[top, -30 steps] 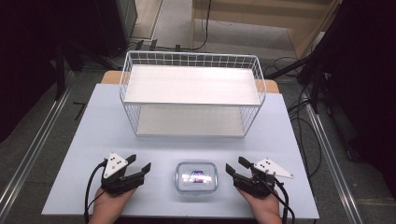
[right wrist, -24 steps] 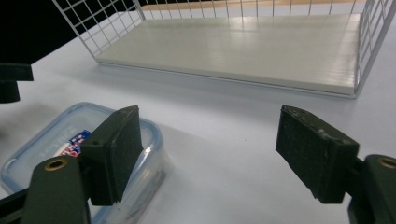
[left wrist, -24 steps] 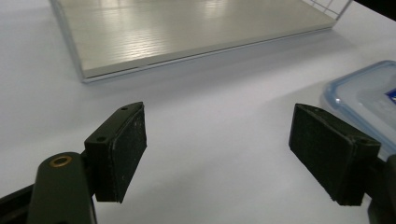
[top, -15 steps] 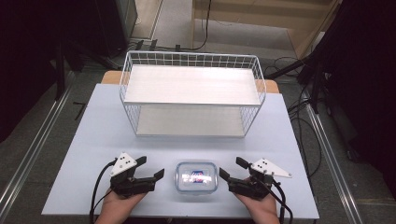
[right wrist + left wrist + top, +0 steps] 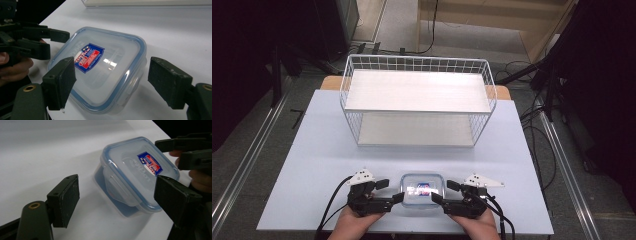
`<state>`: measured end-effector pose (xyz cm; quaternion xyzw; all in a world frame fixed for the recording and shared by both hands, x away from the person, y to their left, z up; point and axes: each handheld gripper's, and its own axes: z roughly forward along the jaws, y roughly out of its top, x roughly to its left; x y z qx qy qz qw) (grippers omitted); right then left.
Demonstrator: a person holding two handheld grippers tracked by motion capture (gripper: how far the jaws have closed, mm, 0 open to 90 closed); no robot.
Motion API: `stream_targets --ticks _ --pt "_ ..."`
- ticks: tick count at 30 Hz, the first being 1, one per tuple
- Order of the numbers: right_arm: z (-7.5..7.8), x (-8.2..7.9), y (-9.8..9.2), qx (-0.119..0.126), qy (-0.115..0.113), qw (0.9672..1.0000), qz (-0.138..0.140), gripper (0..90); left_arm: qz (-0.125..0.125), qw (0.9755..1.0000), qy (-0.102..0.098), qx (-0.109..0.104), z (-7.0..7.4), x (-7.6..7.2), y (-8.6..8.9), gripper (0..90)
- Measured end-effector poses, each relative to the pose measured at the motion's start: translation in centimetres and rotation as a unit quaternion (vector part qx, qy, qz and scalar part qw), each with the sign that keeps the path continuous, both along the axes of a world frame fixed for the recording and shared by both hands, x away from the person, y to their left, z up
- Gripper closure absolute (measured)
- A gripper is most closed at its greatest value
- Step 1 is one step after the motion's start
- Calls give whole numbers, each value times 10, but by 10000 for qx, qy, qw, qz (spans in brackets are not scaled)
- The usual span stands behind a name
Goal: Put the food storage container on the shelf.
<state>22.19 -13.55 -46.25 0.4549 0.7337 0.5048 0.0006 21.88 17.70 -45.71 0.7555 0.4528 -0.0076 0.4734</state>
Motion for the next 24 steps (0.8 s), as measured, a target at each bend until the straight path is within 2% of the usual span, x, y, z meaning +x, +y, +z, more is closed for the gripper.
stream_targets --ticks 4,9,16,22,23,24 --pt "-6 3 -2 91 301 9995 -4 234 -139 9991 292 -260 -7 4 -4 275" --pt "-13 7 -3 256 587 9979 42 273 -235 9973 500 -479 -11 8 -7 317" --pt "-17 7 -4 542 981 9936 145 328 -260 9962 575 -608 -12 7 -7 373" --pt "-18 3 -5 590 962 9935 134 344 -297 9967 475 -580 -11 4 -6 392" --pt "-18 3 -5 596 945 9936 131 354 -266 9963 463 -674 -10 3 -4 410" --pt "-17 2 -7 673 930 9934 86 408 -233 9961 442 -721 -9 2 -4 467"
